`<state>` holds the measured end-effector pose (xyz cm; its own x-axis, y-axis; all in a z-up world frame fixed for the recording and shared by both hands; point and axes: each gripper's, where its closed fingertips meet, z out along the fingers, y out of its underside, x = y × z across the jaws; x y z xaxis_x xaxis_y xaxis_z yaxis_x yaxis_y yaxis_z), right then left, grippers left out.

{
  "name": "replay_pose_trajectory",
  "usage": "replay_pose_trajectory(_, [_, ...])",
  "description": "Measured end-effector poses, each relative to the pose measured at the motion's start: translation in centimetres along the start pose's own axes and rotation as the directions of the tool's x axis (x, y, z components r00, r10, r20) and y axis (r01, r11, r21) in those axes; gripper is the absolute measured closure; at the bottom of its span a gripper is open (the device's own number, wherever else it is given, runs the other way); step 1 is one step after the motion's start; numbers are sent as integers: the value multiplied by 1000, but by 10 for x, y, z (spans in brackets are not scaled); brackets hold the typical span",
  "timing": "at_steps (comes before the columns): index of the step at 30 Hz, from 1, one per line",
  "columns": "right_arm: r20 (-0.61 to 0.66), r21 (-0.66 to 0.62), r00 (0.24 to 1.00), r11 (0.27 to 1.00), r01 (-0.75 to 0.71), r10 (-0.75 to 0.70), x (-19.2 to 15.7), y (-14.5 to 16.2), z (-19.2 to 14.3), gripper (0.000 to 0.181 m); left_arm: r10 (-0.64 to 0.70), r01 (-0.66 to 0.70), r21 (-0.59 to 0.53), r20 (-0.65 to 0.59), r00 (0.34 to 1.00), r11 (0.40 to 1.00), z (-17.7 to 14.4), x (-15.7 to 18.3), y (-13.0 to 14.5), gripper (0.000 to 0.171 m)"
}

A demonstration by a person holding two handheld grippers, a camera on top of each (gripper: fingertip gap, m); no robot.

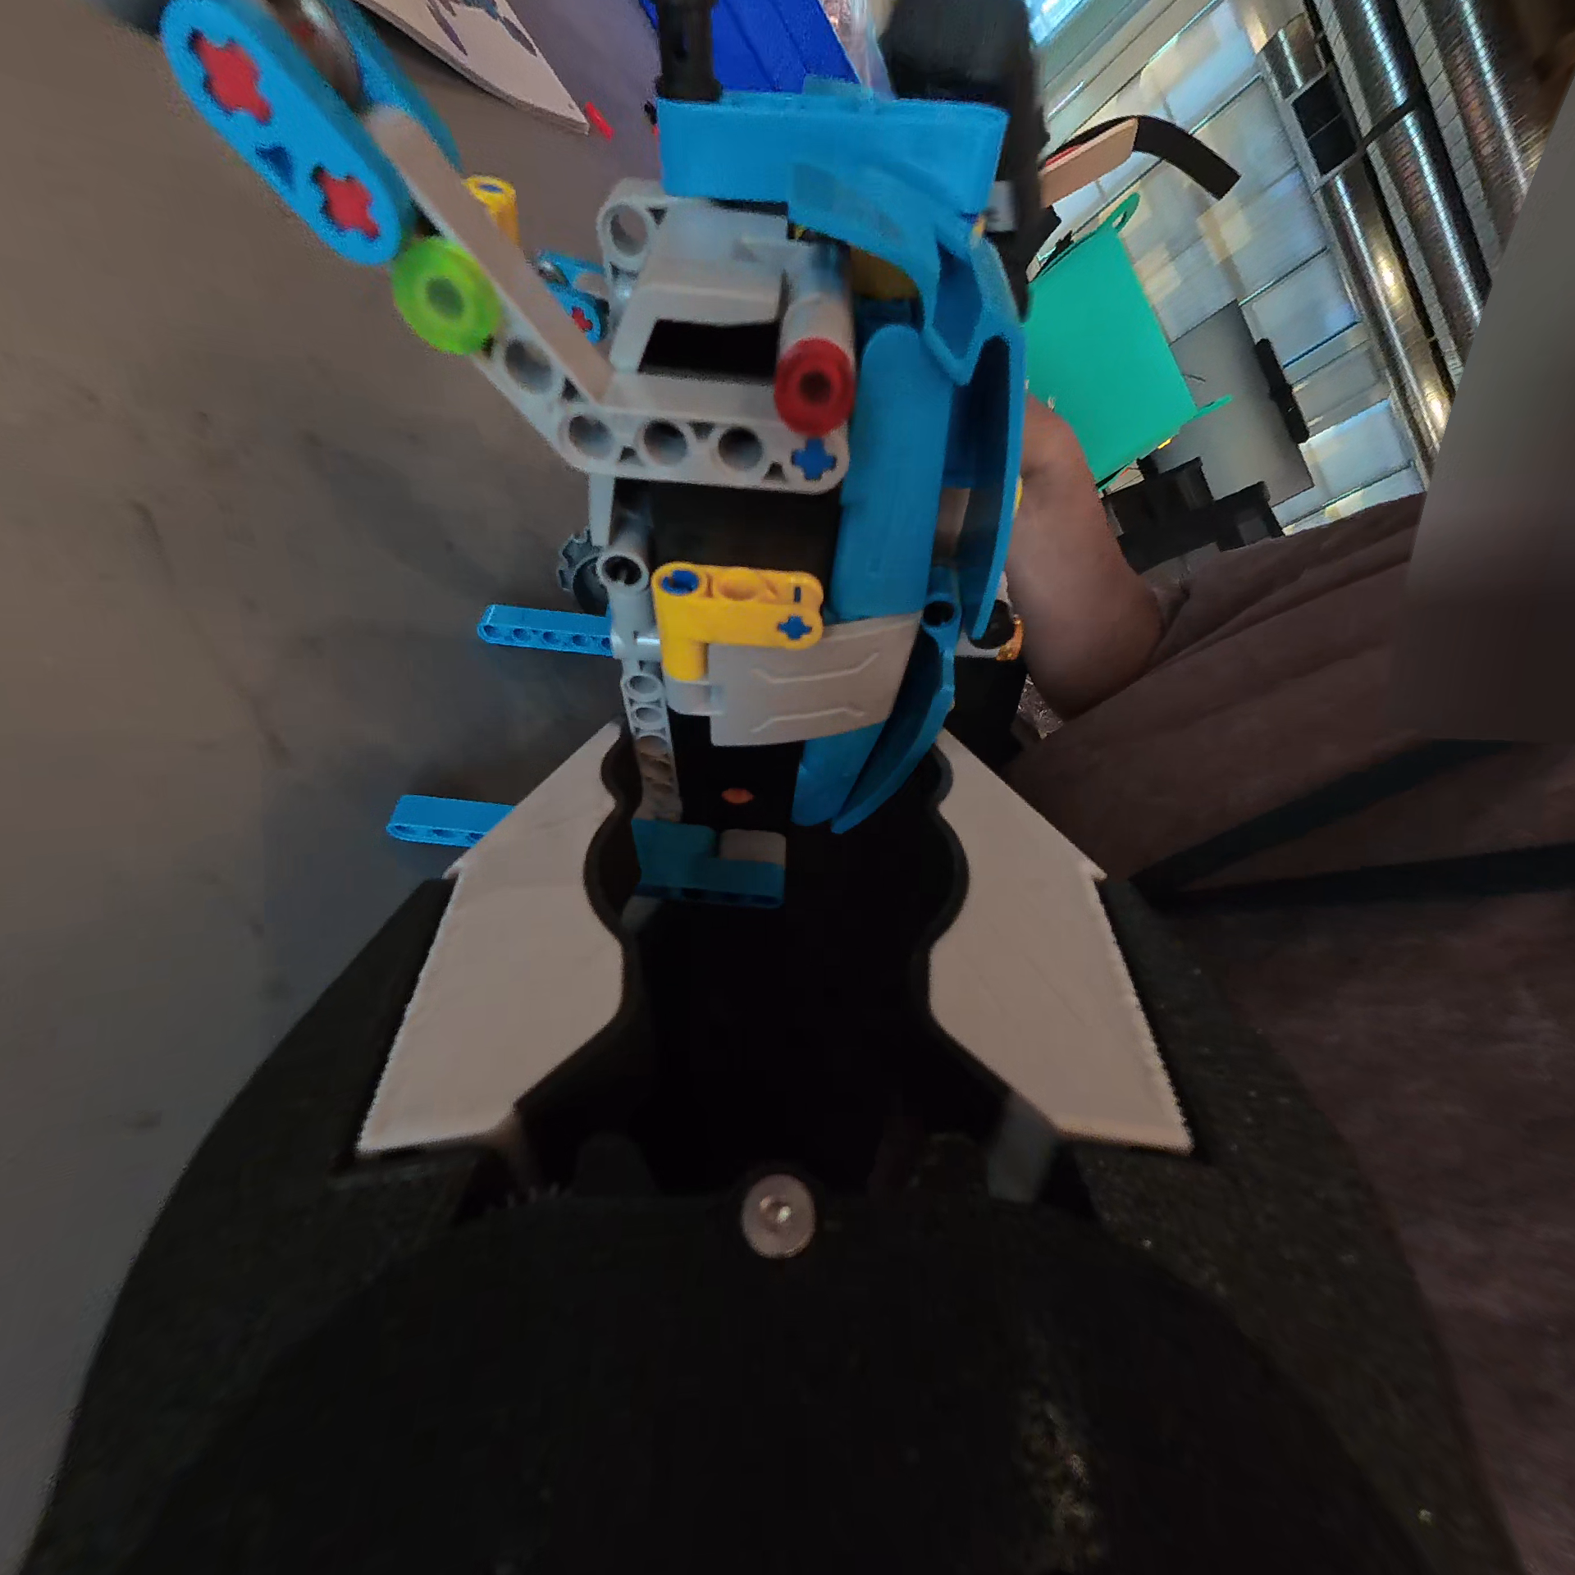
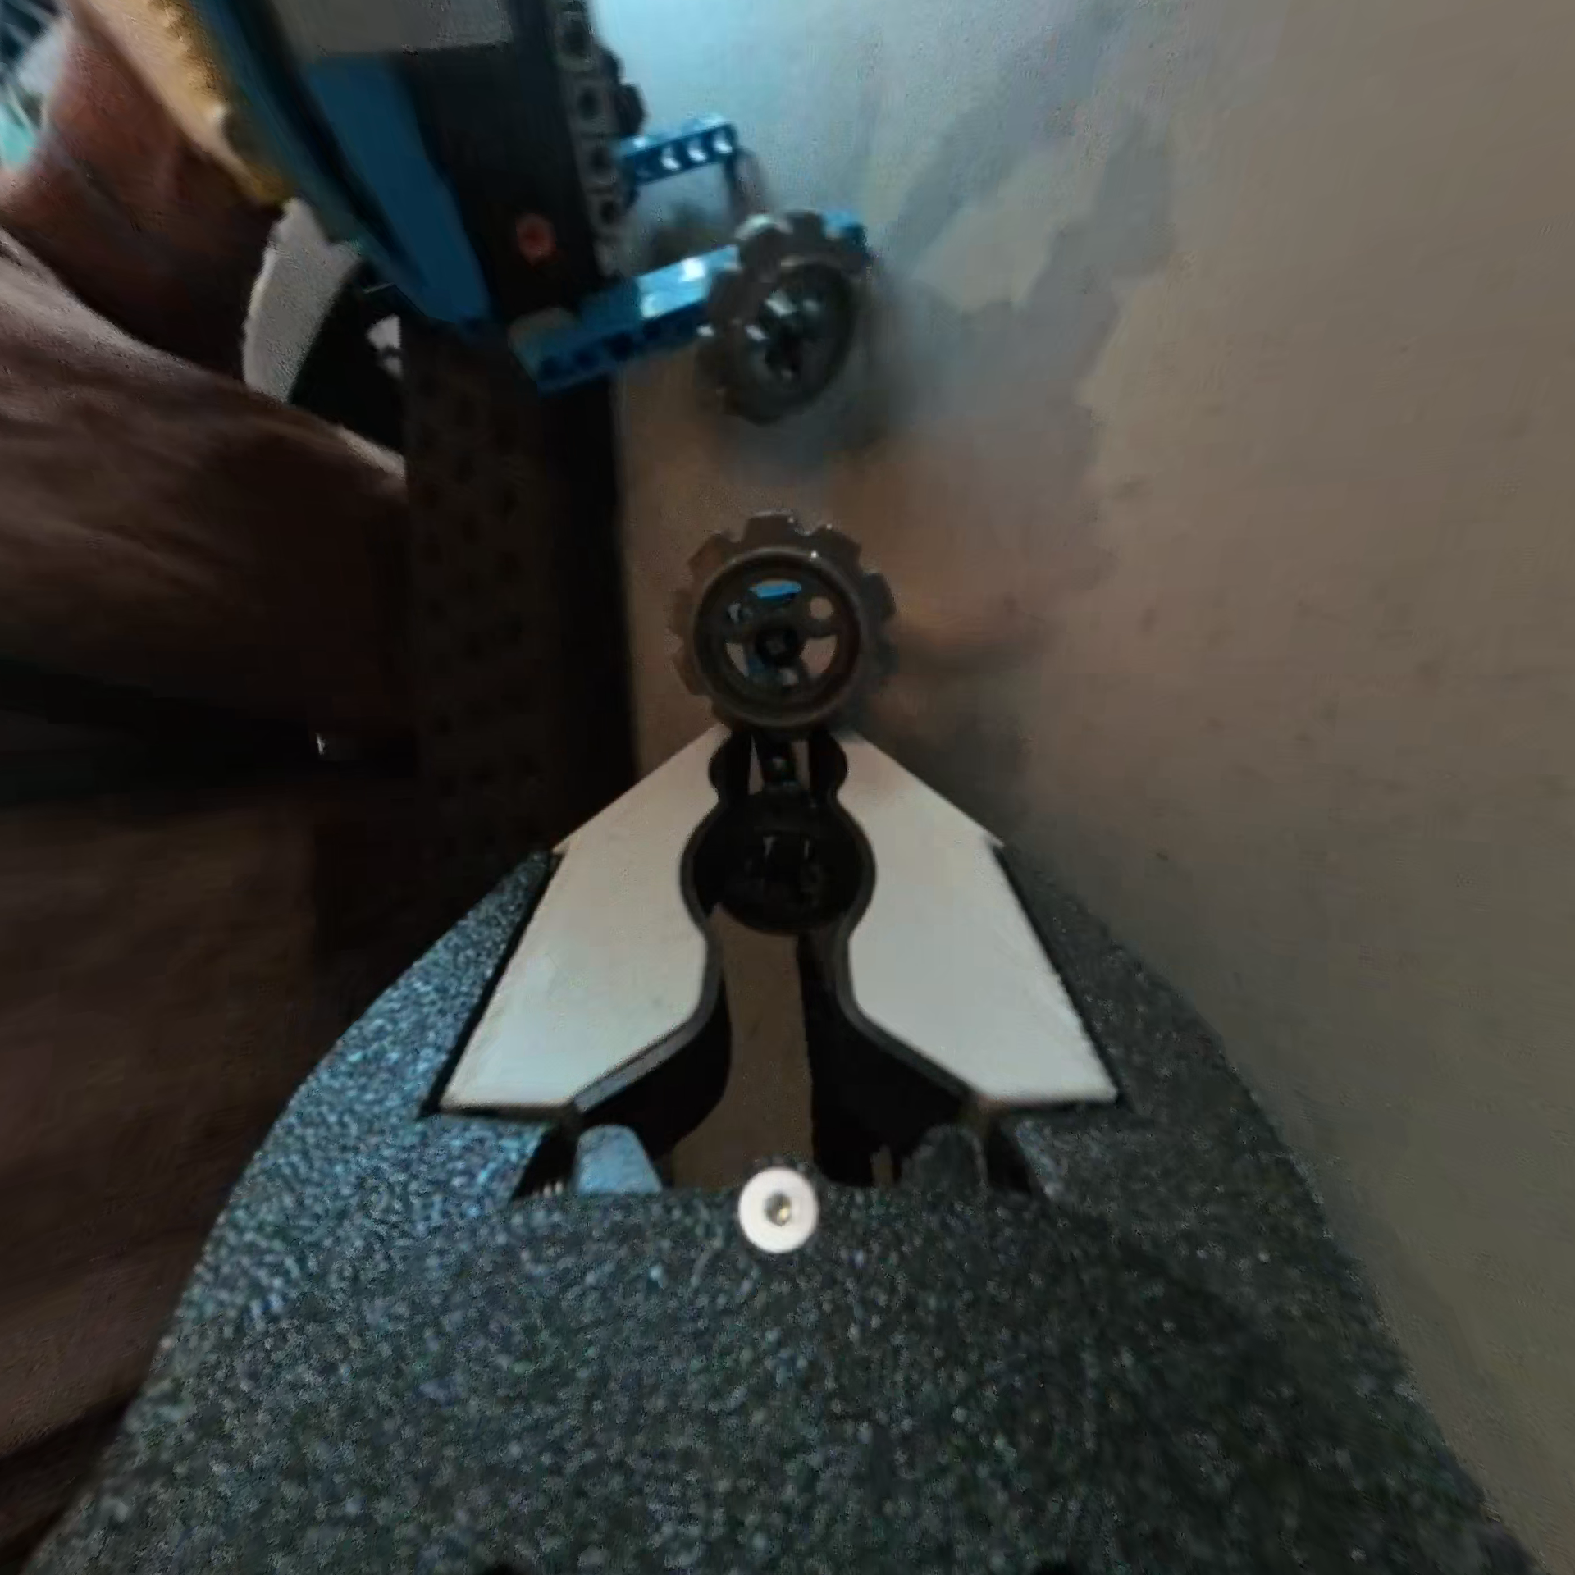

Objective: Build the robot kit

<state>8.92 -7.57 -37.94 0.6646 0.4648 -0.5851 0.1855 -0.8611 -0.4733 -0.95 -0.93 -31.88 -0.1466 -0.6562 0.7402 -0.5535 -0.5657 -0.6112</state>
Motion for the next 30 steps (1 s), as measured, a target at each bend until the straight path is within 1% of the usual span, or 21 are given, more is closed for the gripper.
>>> replay_pose_trajectory(2, [-67,-9,992,994,109,-110,-1,-2,-3,167,1,-1,0,2,1000,1000,0,0,0,107])
replay_pose_trajectory(3, [-103,-41,982,987,155,-158,1,2,-3,167,3,-3,1,4,1000,1000,0,0,0,107])
replay_pose_trajectory(4, [-134,-77,971,979,189,-198,5,6,-2,167,6,-6,0,7,1000,1000,1,0,1,107])
replay_pose_trajectory(6, [-148,-73,960,971,228,-236,5,6,1,164,19,-19,-5,16,1000,1000,2,0,2,107])
replay_pose_trajectory(9, [-153,-9,962,974,226,-225,6,0,3,164,46,-45,-16,39,998,999,4,-2,6,106])
replay_pose_trajectory(11, [-187,36,955,970,239,-228,9,-4,1,164,58,-56,-27,51,997,998,5,-3,8,106])
replay_pose_trajectory(15, [-216,116,955,965,234,-205,9,-8,2,164,54,-52,-25,56,997,998,5,-4,9,106])
replay_pose_trajectory(18, [-268,92,932,956,278,-245,12,-8,-1,164,36,-36,-10,51,998,999,4,-6,6,106])
replay_pose_trajectory(21, [-258,110,941,961,255,-220,13,-10,0,164,28,-28,-1,48,998,1000,3,-6,5,106])
replay_pose_trajectory(25, [-317,122,913,944,307,-256,14,-16,-4,164,25,-25,3,52,998,1000,4,-7,5,106])
replay_pose_trajectory(28, [-336,160,911,940,303,-237,14,-22,-12,165,15,-15,10,46,999,1000,3,-8,4,106])
replay_pose_trajectory(30, [-347,158,911,944,291,-222,19,-20,-16,165,4,-5,21,42,999,1000,2,-8,2,106])
